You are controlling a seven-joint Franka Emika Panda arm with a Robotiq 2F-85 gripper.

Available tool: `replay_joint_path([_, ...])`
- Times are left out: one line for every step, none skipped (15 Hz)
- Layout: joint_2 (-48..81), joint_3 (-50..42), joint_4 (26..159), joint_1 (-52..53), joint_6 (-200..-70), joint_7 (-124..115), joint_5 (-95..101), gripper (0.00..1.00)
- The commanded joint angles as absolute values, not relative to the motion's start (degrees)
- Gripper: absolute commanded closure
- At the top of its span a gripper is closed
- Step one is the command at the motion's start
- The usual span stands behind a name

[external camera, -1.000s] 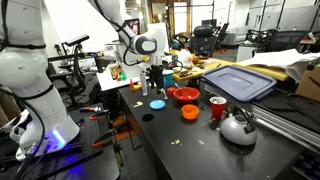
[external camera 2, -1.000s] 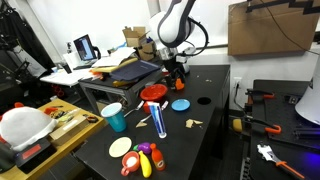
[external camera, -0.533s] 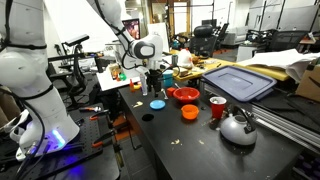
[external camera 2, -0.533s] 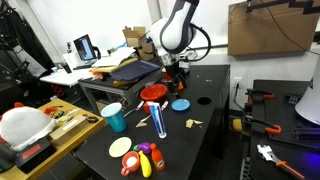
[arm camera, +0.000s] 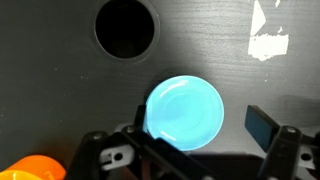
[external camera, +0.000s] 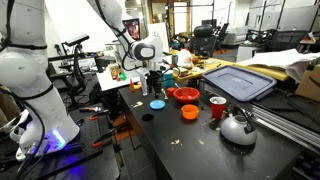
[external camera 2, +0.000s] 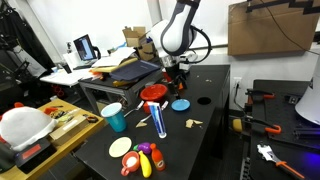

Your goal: Move the tube of toothpaste to the left

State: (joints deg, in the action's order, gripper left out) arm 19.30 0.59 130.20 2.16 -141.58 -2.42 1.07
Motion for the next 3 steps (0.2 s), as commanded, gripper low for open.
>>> replay_joint_path([19.4,0.6,130.1,2.1,-141.4,-2.4,1.1,0.00])
replay_joint_path([19.4,0.7,130.1,2.1,-141.4,-2.4,1.1,0.00])
replay_joint_path([19.4,0.7,130.1,2.1,-141.4,-2.4,1.1,0.00])
